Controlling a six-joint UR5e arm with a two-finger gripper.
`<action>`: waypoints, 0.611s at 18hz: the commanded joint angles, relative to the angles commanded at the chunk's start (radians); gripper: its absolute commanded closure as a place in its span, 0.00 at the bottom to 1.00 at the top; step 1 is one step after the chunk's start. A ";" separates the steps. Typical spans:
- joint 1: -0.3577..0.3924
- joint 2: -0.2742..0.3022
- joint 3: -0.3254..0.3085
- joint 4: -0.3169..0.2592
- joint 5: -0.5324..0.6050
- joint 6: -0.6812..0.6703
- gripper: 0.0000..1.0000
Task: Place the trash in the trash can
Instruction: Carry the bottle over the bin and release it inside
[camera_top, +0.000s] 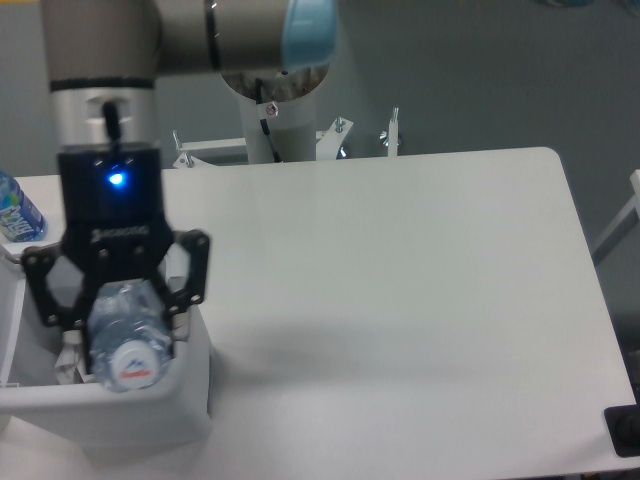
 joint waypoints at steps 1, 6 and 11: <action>0.000 0.002 -0.002 0.000 0.000 0.000 0.00; 0.011 0.012 -0.002 -0.002 0.015 0.012 0.00; 0.141 0.031 -0.020 -0.009 0.066 0.161 0.00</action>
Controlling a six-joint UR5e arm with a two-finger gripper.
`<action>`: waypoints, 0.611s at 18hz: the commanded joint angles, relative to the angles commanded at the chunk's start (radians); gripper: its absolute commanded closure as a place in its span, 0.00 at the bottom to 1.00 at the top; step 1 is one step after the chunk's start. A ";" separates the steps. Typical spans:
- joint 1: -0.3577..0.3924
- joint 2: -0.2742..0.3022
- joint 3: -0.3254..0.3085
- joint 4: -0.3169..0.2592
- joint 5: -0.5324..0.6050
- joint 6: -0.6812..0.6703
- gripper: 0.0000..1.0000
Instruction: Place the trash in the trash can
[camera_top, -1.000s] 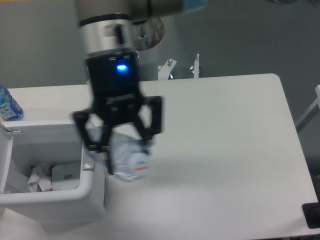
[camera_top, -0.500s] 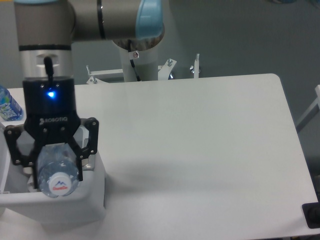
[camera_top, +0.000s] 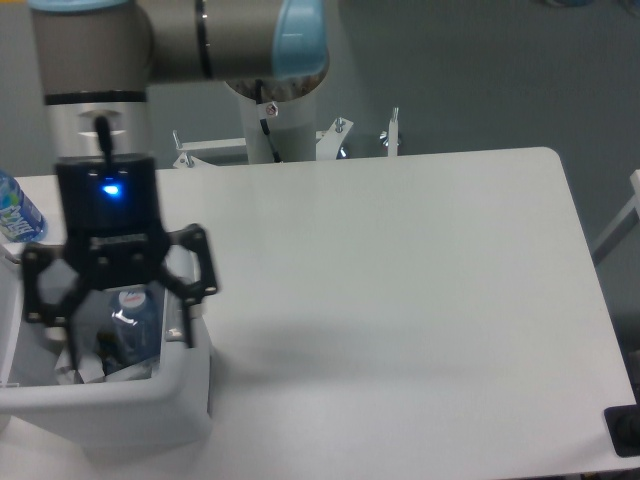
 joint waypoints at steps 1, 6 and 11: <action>0.023 0.002 -0.011 -0.003 0.000 0.055 0.00; 0.149 0.047 -0.107 -0.024 0.023 0.392 0.00; 0.290 0.159 -0.170 -0.236 0.028 0.825 0.00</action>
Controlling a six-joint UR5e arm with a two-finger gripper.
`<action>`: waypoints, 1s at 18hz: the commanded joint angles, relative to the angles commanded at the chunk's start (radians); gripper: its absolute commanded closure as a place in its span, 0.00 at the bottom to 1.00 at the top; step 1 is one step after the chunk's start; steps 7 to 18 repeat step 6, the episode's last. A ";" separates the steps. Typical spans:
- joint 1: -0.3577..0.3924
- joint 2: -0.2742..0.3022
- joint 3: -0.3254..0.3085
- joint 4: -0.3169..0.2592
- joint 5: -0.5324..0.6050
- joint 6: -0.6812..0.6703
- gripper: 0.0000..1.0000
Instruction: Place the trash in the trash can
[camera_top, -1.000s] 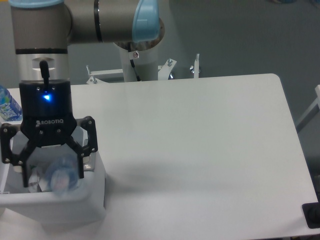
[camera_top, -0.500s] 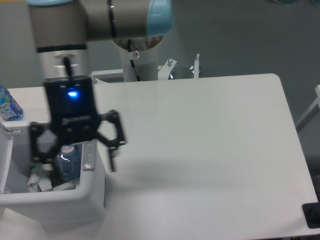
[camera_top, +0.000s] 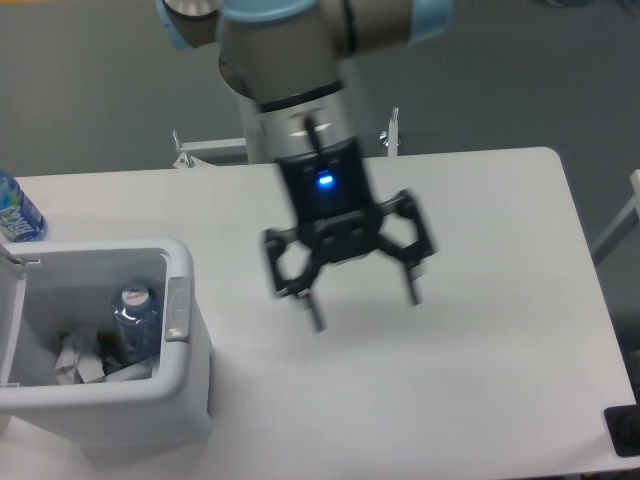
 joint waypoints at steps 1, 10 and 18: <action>0.023 0.026 -0.006 -0.048 0.002 0.065 0.00; 0.132 0.101 -0.048 -0.168 -0.011 0.281 0.00; 0.132 0.101 -0.048 -0.168 -0.011 0.281 0.00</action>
